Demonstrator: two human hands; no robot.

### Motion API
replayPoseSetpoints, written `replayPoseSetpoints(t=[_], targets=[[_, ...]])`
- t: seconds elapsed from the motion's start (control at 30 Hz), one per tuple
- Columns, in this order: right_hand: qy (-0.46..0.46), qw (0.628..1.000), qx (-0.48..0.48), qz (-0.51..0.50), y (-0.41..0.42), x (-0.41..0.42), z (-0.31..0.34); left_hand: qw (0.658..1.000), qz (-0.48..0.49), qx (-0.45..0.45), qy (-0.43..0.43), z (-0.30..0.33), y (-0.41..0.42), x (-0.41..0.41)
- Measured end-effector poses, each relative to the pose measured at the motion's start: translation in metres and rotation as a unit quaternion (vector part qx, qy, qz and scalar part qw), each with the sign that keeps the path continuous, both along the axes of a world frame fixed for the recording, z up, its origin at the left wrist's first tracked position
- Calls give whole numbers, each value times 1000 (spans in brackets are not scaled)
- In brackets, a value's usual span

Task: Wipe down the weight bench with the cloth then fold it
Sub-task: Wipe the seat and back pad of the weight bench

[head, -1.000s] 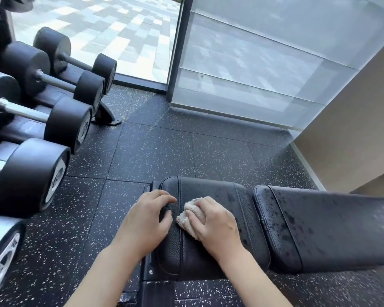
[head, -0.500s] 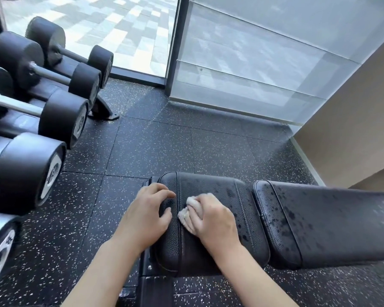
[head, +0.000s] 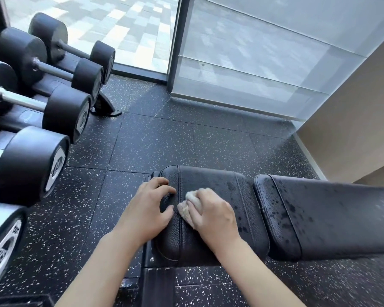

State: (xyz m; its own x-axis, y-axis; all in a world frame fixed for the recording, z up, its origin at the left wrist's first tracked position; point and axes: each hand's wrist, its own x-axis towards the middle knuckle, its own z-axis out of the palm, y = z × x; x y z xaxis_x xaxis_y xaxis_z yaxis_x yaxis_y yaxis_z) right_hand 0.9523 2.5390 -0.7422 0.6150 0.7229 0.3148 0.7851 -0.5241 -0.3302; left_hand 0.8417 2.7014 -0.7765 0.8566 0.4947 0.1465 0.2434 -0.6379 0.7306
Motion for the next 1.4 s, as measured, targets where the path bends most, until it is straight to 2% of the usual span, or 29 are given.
replayPoseSetpoints(t=[0.13,0.23,0.3,0.4,0.53,0.67,0.9,1.1,1.23,1.33,1.4], targets=[[47,998,-9,34,-59,-43,-3,1000,-4,3,7,2,-3,-1],[51,997,-50,37,-64,-39,-5,1000,-4,-1,11,4,-3,-2],[26,996,-70,46,-45,-23,0,1000,-1,-3,10,5,-3,-2],[-14,999,-41,31,-1,18,0,1000,6,0,10,5,-5,-1],[20,997,-51,-50,63,79,-2,1000,6,8,22,5,-7,-1],[21,995,-66,-73,83,97,1,1000,7,7,25,4,-11,-1],[-9,999,-7,33,-4,18,3,1000,21,9,6,2,-8,5],[17,995,-18,97,-81,-26,-8,1000,28,3,-9,2,-4,10],[-6,996,-55,76,-51,-5,-14,1000,8,-13,-12,2,5,7],[-11,998,-43,41,-6,24,-9,1000,4,-9,-5,4,5,4],[10,999,-49,10,28,45,-2,1000,0,-10,6,5,4,1]])
